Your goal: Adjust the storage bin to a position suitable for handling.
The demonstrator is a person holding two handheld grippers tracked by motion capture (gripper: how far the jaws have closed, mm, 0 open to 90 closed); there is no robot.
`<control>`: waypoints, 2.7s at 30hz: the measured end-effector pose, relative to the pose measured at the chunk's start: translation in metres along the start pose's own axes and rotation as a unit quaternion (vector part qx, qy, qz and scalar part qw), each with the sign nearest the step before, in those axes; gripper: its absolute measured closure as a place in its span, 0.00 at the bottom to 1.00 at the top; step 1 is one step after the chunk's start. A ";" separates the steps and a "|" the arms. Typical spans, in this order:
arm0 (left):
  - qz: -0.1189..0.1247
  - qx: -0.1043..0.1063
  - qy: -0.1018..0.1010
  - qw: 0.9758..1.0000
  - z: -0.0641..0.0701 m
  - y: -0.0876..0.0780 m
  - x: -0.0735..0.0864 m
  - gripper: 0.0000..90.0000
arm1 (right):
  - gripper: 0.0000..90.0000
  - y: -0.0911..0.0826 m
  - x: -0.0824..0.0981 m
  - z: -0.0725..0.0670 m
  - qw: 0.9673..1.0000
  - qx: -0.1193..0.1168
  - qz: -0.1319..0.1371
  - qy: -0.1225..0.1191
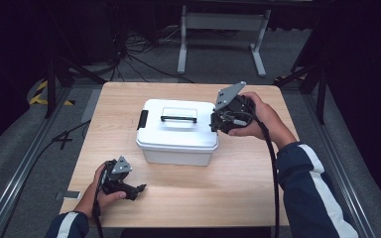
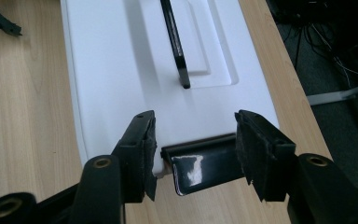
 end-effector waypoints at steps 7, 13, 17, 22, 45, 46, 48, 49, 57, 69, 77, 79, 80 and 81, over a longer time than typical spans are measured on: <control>0.001 -0.005 -0.006 1.000 -0.001 -0.004 0.006 0.01 | 0.55 0.008 -0.015 -0.002 1.000 -0.010 -0.004 -0.020; -0.002 -0.008 -0.011 1.000 -0.001 -0.010 0.014 0.01 | 0.56 0.018 -0.024 -0.003 0.999 -0.013 -0.012 -0.038; 0.000 -0.015 -0.020 1.000 -0.001 -0.014 0.020 0.01 | 0.57 0.026 -0.032 -0.001 0.999 -0.009 -0.018 -0.048; -0.004 -0.021 -0.031 0.999 0.000 -0.016 0.023 0.01 | 0.60 0.036 -0.041 0.000 0.998 -0.018 -0.031 -0.059; -0.003 -0.036 -0.039 0.999 0.003 -0.023 0.031 0.01 | 0.93 0.067 -0.067 -0.005 0.994 -0.027 -0.054 -0.091; -0.003 -0.036 -0.039 0.999 0.003 -0.023 0.031 0.01 | 0.93 0.066 -0.068 -0.005 0.994 -0.023 -0.054 -0.092; -0.003 -0.036 -0.038 0.999 0.003 -0.023 0.031 0.01 | 0.93 0.066 -0.068 -0.004 0.994 -0.018 -0.055 -0.090; -0.002 -0.036 -0.038 0.999 0.003 -0.023 0.031 0.01 | 0.93 0.066 -0.068 -0.004 0.994 -0.020 -0.055 -0.090; -0.003 -0.036 -0.039 0.999 0.003 -0.023 0.031 0.01 | 0.93 0.064 -0.070 -0.003 0.995 -0.018 -0.041 -0.091; -0.002 -0.034 -0.038 0.999 0.003 -0.023 0.031 0.01 | 0.94 0.056 -0.073 -0.001 0.996 -0.013 -0.007 -0.089; -0.002 -0.032 -0.039 0.999 0.003 -0.022 0.031 0.01 | 0.94 0.049 -0.073 -0.001 0.996 -0.004 0.002 -0.085; -0.003 -0.032 -0.037 0.999 0.003 -0.023 0.031 0.01 | 0.94 0.047 -0.072 0.000 0.996 -0.006 0.003 -0.085; -0.003 -0.032 -0.037 0.999 0.003 -0.023 0.031 0.01 | 0.94 0.046 -0.072 -0.001 0.997 -0.005 0.002 -0.083; -0.003 -0.032 -0.038 0.999 0.003 -0.023 0.031 0.01 | 0.94 0.046 -0.072 0.000 0.996 -0.004 0.005 -0.085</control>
Point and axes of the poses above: each handheld gripper's, and its own axes: y roughly forward along the jaws, x roughly out of its underside, z roughly to its right, the point moved 5 cm from there along y, roughly forward along the jaws, and after that the axes turned 7 degrees about -z, right-handed, at the moved point
